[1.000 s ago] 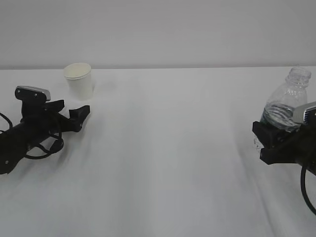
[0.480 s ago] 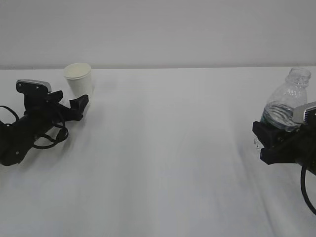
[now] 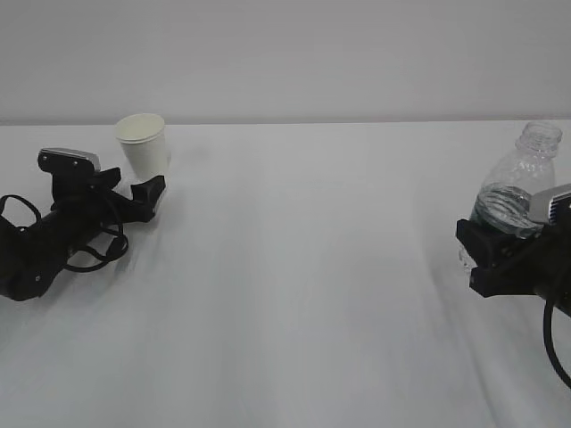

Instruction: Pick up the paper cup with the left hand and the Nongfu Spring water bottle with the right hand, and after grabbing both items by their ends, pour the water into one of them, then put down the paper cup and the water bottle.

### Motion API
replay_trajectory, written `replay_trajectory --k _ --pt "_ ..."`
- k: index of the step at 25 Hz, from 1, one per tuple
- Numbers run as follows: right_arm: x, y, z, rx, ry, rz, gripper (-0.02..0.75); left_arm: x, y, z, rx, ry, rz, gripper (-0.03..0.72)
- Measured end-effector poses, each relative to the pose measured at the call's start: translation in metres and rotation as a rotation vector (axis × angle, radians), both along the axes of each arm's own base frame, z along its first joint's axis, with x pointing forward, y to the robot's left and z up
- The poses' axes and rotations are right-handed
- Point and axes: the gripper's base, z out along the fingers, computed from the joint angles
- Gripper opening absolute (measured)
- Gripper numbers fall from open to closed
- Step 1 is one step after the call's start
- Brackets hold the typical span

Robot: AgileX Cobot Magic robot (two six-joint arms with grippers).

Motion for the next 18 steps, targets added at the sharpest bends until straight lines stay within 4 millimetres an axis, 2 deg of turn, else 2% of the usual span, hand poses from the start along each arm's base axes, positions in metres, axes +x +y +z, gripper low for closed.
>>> replay_trajectory --k 6,11,18 --pt "0.000 0.000 0.000 0.000 0.000 0.000 0.405 0.000 0.000 0.000 0.000 0.000 0.000 0.630" --pt "0.000 0.000 0.000 0.000 0.000 0.000 0.405 0.006 -0.003 0.005 0.010 -0.031 -0.031 0.683" --pt "0.000 0.000 0.000 0.000 0.000 0.000 0.405 0.020 -0.005 0.018 0.010 -0.094 -0.043 0.690"
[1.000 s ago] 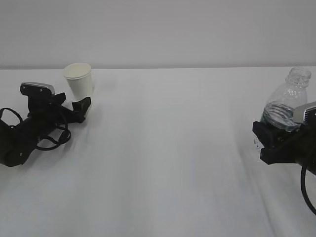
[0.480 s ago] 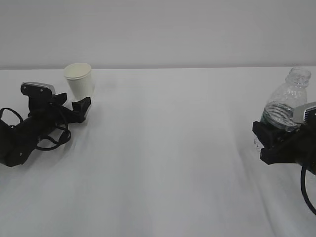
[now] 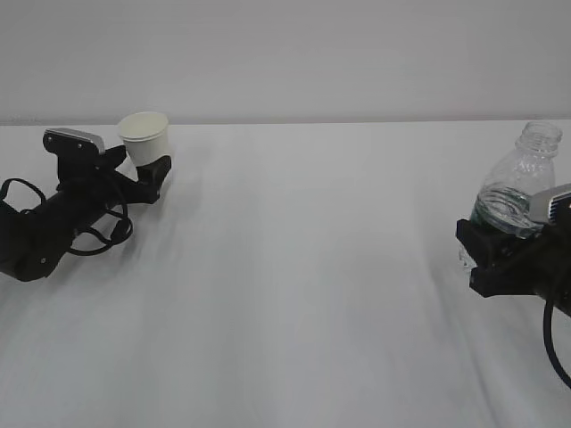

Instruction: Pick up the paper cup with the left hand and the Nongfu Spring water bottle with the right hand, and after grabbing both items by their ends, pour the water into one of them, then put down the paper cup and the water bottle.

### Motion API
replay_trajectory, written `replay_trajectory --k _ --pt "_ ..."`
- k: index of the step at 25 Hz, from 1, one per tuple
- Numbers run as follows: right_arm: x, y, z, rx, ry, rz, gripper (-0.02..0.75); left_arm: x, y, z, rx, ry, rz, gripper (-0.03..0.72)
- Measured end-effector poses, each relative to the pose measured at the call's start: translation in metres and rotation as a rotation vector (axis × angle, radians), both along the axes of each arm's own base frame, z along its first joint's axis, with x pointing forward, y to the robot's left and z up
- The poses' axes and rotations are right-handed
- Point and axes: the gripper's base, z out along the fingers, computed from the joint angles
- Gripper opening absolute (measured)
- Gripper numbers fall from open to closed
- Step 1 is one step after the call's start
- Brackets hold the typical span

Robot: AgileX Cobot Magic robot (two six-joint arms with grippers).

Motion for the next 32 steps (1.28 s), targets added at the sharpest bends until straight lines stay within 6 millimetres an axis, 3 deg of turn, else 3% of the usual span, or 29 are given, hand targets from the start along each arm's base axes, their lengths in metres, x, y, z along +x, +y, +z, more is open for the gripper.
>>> replay_trajectory --k 13,18,24,32 --pt "0.000 0.000 0.000 0.000 0.000 0.000 0.404 0.018 0.000 0.011 -0.006 -0.055 0.016 0.691" --pt "0.000 0.000 0.000 0.000 0.000 0.000 0.404 0.020 0.000 0.008 0.001 -0.038 0.021 0.691" --pt "0.000 0.000 0.000 0.000 0.000 0.000 0.403 0.021 0.001 -0.010 -0.043 -0.013 0.034 0.691" --pt "0.000 0.000 0.000 0.000 0.000 0.000 0.403 0.037 0.001 0.000 -0.043 -0.038 0.043 0.691"
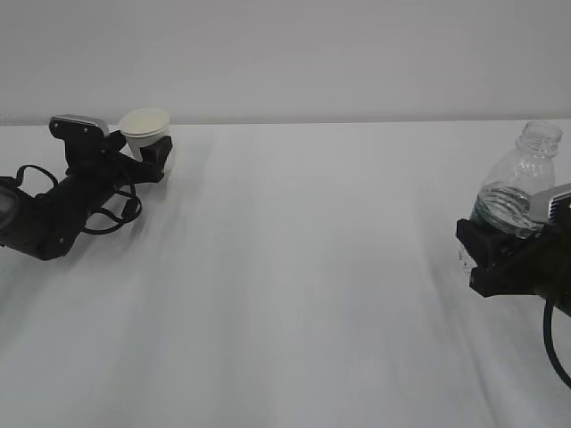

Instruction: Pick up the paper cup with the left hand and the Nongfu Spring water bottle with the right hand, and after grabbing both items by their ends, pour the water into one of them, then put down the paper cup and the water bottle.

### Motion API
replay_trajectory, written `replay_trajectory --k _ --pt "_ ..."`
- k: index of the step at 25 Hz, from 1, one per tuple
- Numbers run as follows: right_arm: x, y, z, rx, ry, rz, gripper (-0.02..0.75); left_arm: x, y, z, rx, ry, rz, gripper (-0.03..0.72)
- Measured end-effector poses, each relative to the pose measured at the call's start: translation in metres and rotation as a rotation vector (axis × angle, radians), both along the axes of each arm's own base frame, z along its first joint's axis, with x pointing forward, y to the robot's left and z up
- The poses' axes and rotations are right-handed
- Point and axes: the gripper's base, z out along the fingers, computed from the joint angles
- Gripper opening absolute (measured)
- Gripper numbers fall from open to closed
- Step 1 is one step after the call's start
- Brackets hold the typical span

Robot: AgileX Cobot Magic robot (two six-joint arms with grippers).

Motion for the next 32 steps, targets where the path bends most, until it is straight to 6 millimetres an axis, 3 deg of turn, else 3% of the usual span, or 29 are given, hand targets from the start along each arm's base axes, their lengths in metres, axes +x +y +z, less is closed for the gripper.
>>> replay_trajectory --k 11,18,32 --pt "0.000 0.000 0.000 0.000 0.000 0.000 0.403 0.002 0.000 -0.001 0.006 0.015 -0.002 0.691" --pt "0.000 0.000 0.000 0.000 0.000 0.000 0.403 0.001 0.000 -0.019 -0.009 0.013 -0.001 0.686" --pt "0.000 0.000 0.000 0.000 0.000 0.000 0.403 0.012 -0.004 -0.011 -0.011 0.010 -0.029 0.674"
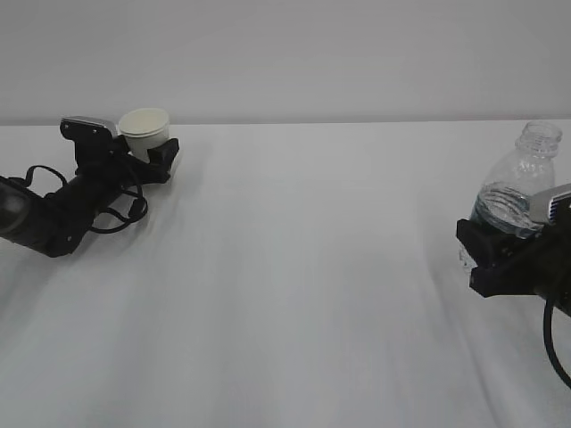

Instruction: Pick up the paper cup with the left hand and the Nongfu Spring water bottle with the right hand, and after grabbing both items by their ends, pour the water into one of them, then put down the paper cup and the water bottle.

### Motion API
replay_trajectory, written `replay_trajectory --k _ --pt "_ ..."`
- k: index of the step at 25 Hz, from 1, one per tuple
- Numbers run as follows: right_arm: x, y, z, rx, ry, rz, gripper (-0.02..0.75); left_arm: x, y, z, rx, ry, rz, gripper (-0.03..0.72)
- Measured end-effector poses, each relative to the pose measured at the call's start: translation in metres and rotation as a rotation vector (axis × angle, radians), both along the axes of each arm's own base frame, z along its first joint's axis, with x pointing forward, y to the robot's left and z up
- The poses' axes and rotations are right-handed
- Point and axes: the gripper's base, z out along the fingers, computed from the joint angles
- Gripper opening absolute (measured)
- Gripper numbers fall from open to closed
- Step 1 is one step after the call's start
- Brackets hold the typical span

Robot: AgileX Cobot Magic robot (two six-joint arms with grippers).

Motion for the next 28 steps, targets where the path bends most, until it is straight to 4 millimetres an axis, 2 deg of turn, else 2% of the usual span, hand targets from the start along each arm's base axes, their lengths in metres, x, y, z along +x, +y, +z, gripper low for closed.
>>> replay_trajectory --k 6,13,28 --pt "0.0000 0.0000 0.0000 0.000 0.000 0.000 0.403 0.0001 0.0003 -0.0017 0.007 0.017 0.003 0.645" --pt "0.0000 0.0000 0.0000 -0.005 -0.002 0.001 0.403 0.0001 0.0002 -0.0011 0.004 0.011 0.002 0.545" --pt "0.0000 0.0000 0.0000 -0.005 -0.002 0.001 0.403 -0.0009 -0.0023 -0.0002 0.015 -0.003 -0.027 0.507"
